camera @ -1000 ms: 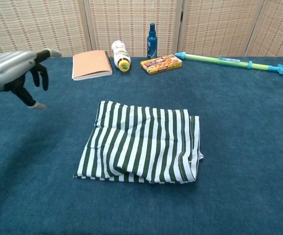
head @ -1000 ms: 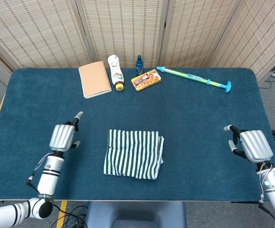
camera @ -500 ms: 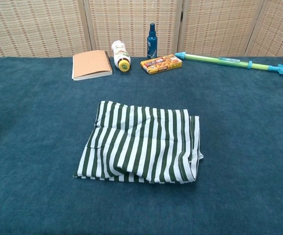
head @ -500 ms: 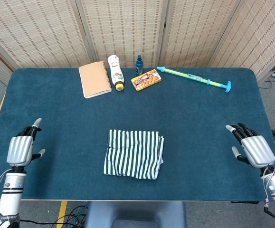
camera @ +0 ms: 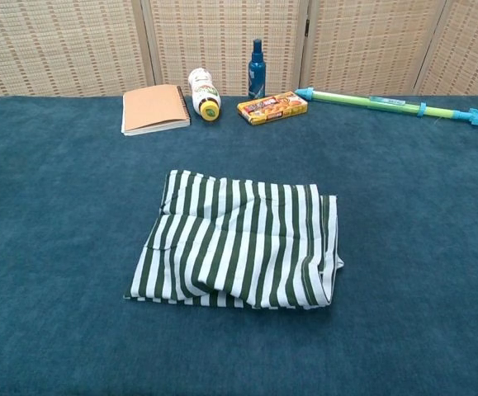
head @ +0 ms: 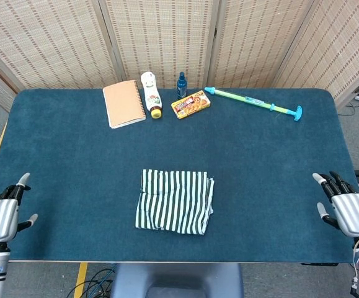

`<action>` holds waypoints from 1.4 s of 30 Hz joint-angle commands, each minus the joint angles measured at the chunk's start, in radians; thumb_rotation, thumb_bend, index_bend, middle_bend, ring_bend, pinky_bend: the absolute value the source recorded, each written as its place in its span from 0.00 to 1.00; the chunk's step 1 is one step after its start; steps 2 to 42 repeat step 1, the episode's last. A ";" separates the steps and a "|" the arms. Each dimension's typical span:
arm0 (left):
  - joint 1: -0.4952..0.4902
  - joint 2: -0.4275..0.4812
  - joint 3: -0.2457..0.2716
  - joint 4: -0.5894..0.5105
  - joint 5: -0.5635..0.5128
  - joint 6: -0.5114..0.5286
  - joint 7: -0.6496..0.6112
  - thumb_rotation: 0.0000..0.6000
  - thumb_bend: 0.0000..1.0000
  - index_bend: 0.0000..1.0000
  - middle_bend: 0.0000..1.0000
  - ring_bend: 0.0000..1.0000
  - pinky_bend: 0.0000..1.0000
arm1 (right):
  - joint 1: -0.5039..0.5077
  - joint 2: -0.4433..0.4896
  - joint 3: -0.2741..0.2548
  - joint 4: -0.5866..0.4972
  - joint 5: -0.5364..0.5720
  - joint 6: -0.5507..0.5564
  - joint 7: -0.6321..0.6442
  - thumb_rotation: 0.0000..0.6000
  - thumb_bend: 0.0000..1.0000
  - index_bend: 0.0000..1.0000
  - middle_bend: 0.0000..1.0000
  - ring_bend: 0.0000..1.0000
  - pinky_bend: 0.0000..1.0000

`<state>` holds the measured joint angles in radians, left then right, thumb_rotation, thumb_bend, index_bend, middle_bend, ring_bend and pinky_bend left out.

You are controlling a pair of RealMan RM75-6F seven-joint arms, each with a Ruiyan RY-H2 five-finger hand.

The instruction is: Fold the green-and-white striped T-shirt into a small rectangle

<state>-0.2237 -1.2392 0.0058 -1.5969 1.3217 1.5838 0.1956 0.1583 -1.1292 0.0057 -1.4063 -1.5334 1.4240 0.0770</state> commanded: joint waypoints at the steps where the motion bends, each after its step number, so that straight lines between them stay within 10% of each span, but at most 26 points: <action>1: 0.042 0.006 0.014 -0.025 0.019 0.039 0.016 1.00 0.13 0.11 0.35 0.27 0.46 | -0.010 -0.002 -0.004 0.003 -0.001 0.009 0.001 1.00 0.48 0.08 0.14 0.11 0.22; 42: 0.042 0.006 0.014 -0.025 0.019 0.039 0.016 1.00 0.13 0.11 0.35 0.27 0.46 | -0.010 -0.002 -0.004 0.003 -0.001 0.009 0.001 1.00 0.48 0.08 0.14 0.11 0.22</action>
